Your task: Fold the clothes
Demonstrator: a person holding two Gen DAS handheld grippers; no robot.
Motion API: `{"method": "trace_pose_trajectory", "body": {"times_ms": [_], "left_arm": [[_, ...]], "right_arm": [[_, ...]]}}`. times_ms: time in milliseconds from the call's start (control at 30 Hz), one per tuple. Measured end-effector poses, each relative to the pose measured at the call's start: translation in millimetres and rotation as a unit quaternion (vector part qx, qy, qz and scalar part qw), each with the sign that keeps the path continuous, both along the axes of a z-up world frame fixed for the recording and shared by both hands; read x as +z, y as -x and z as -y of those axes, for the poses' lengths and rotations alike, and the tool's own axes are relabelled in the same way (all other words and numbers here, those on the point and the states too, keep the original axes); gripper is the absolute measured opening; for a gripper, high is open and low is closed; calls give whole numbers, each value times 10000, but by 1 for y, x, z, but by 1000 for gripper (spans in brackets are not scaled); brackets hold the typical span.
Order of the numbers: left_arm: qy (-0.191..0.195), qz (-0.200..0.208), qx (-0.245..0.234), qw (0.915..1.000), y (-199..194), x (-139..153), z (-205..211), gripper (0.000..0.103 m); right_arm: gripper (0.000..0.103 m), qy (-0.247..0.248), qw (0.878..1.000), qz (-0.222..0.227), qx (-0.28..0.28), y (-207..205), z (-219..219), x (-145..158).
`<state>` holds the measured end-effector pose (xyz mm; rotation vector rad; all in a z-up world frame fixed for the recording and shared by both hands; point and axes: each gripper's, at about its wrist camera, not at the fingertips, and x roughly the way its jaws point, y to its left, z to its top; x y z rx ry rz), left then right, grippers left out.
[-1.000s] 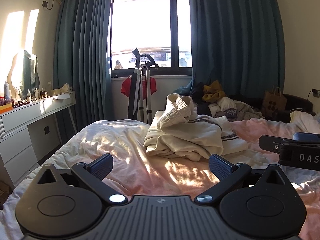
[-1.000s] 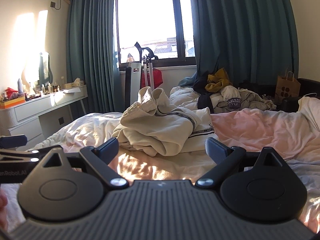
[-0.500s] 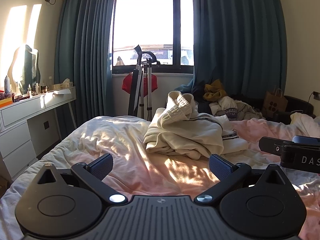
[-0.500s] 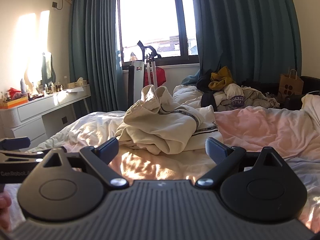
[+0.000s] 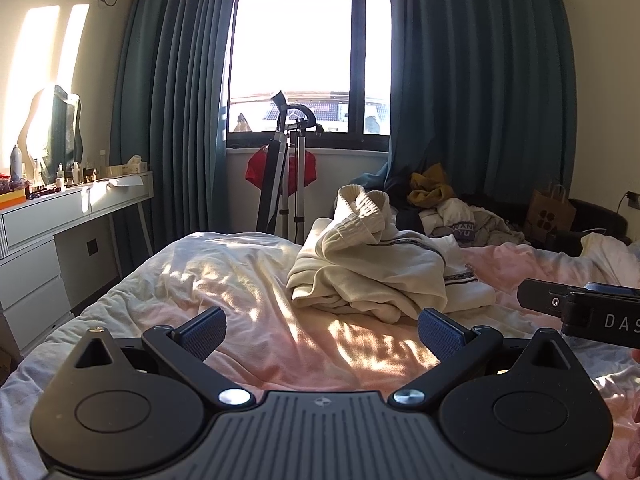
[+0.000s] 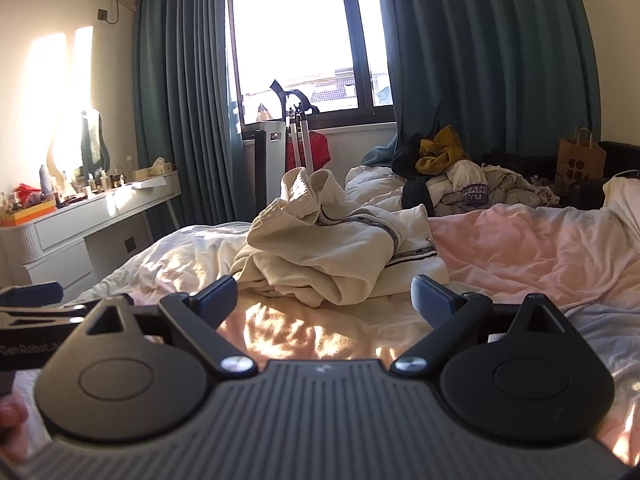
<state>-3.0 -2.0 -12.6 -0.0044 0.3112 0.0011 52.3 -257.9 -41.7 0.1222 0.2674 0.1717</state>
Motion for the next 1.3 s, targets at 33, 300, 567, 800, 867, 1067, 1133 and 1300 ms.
{"method": "trace_pose_trajectory", "body": {"times_ms": [33,300,567,800,867,1067,1133,1300], "left_arm": [[3,17,2,10000,0,0,0,103],[-101,121,-75,9998,1,-1,2,103],[-116,153,108,9998,-4,11,-15,103],[243,70,255,9994,-19,11,-42,103],[287,12,226,9993,-28,3,-48,103],[286,-169,153,9993,-63,-22,-58,103],[223,-257,198,9992,-77,-33,-61,103],[401,-528,342,9972,-108,-55,-72,103]], "right_arm": [[95,-27,10000,-3,-2,0,0,0],[95,-129,9999,-28,-93,-1,1,-1],[95,-151,9992,-105,343,-20,1,18],[95,-178,9964,119,819,-119,-15,59],[95,-153,9967,7,795,-164,-23,63],[95,-160,9989,-408,171,-297,-36,53],[92,-257,9977,-619,25,-333,-33,45],[73,-344,9941,-965,-353,-390,-29,24]]}}
